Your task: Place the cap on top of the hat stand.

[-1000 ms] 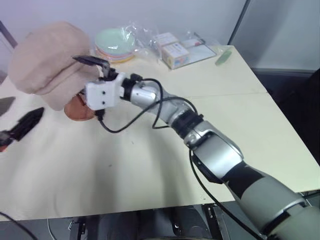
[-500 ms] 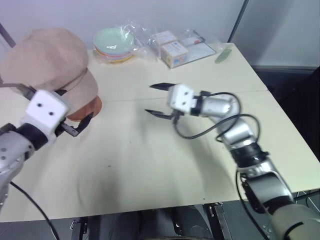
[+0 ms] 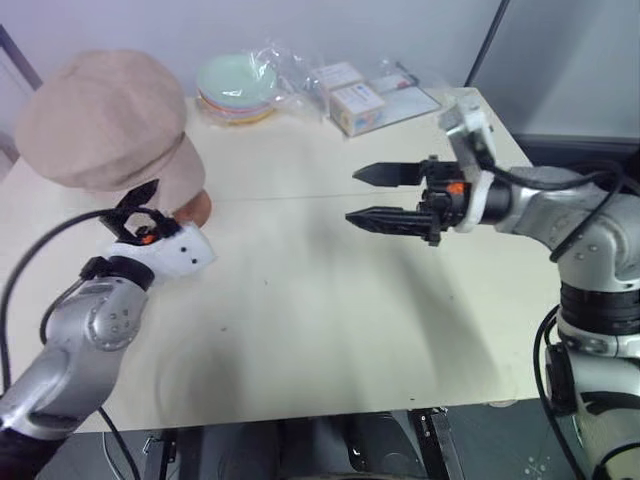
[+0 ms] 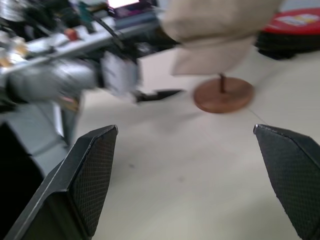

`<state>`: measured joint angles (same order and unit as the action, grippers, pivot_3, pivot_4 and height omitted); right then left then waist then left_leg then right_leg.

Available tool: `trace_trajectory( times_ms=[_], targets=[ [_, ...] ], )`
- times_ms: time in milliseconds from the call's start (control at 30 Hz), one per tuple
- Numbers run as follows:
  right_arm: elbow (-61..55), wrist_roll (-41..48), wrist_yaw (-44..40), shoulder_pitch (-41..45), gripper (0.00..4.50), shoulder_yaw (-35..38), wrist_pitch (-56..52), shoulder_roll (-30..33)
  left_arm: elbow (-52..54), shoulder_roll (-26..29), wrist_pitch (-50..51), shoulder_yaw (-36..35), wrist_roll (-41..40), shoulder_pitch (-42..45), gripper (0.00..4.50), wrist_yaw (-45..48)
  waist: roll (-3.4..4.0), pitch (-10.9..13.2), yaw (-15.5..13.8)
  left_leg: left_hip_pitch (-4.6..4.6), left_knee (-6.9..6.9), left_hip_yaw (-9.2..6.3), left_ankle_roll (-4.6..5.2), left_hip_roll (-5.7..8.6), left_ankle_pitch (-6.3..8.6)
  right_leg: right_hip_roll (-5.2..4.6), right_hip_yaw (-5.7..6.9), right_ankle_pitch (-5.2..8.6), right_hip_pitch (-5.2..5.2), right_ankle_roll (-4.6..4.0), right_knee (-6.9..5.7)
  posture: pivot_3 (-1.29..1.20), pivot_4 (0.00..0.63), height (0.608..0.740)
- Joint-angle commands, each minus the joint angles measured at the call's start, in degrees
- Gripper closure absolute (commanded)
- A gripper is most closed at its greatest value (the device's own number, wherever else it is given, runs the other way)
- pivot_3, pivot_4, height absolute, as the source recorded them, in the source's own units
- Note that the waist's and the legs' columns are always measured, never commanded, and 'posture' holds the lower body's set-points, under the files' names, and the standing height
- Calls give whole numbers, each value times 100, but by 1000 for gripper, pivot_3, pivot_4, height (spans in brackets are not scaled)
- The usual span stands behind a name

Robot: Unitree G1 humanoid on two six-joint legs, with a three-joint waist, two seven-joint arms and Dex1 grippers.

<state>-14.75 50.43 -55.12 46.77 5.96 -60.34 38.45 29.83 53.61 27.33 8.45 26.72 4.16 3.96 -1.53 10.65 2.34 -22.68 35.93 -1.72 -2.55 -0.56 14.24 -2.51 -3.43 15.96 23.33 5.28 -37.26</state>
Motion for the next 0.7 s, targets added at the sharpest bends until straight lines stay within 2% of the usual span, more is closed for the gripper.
trace_trajectory(
  times_ms=[33,100,200,433,600,700],
  targets=[
    [-68,398,300,363,46,376,-231,48,-349,-379,-97,82,723,253,0,-294,0,0,5,-7,8,-2,2,-1,1,0,3,-1,2,1,0,0,150,740],
    [-68,336,351,393,46,346,-174,105,-498,-568,-157,59,939,351,0,-347,-1,-1,0,-20,15,-5,2,-2,1,-1,7,-2,9,3,-1,0,150,740],
    [-118,289,352,328,0,290,-91,179,-706,-807,-221,-23,1084,420,864,-328,-1,-1,-13,-45,26,-19,3,-1,1,-4,24,-3,22,6,-2,0,150,740],
    [-147,471,397,339,0,412,-94,196,-982,-1012,-752,-288,1053,491,4478,-268,-2,-1,-24,-64,29,-23,3,1,1,-11,27,-8,38,13,-3,0,150,740],
    [-91,437,327,337,0,428,46,308,-1059,-1027,-1232,-849,879,273,4478,-355,2,-3,-24,-62,29,-22,3,1,1,-15,26,-8,36,13,-4,0,150,740],
    [-38,412,258,342,0,404,139,391,-1115,-800,-2147,-1458,556,-97,4478,-502,2,-3,-16,-62,28,-22,3,-2,1,-21,26,-8,38,13,-3,0,150,740]
  ],
)
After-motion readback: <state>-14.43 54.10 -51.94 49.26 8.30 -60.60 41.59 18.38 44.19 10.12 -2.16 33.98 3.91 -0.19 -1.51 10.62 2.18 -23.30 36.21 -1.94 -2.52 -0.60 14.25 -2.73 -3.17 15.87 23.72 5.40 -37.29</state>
